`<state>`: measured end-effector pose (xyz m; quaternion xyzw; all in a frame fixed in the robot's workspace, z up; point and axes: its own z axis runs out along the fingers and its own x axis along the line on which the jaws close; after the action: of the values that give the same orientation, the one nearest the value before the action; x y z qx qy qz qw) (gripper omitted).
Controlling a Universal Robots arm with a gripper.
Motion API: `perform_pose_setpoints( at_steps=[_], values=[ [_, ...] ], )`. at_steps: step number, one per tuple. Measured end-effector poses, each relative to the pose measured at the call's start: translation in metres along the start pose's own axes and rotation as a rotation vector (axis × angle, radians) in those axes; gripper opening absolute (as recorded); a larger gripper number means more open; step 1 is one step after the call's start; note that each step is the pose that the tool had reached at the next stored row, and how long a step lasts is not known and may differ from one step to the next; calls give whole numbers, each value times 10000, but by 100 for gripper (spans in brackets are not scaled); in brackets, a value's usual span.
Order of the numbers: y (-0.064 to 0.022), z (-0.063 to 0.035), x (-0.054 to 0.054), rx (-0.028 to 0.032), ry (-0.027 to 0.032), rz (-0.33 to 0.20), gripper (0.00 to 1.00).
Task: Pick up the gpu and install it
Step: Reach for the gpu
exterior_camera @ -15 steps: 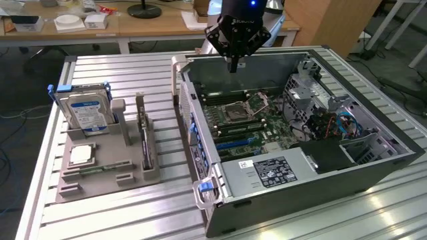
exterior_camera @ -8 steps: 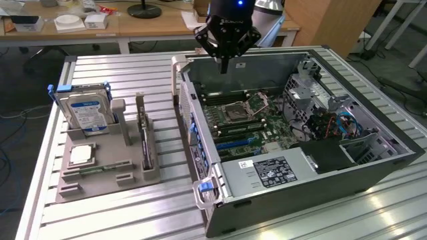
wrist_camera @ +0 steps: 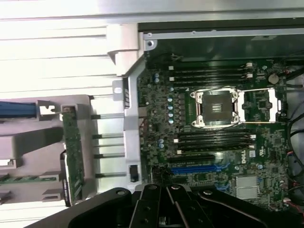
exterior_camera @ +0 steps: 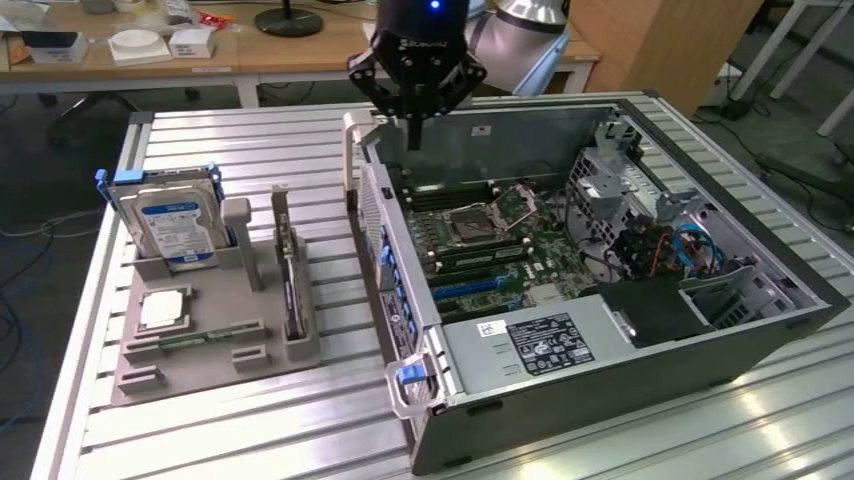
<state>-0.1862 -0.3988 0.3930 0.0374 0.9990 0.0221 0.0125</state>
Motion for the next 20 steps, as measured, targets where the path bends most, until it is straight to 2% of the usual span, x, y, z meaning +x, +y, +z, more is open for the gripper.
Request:
perform_pose_setpoints(
  at_steps=[20],
  values=[
    [-69, -9, 909, 0, 1, 0, 10]
  ],
)
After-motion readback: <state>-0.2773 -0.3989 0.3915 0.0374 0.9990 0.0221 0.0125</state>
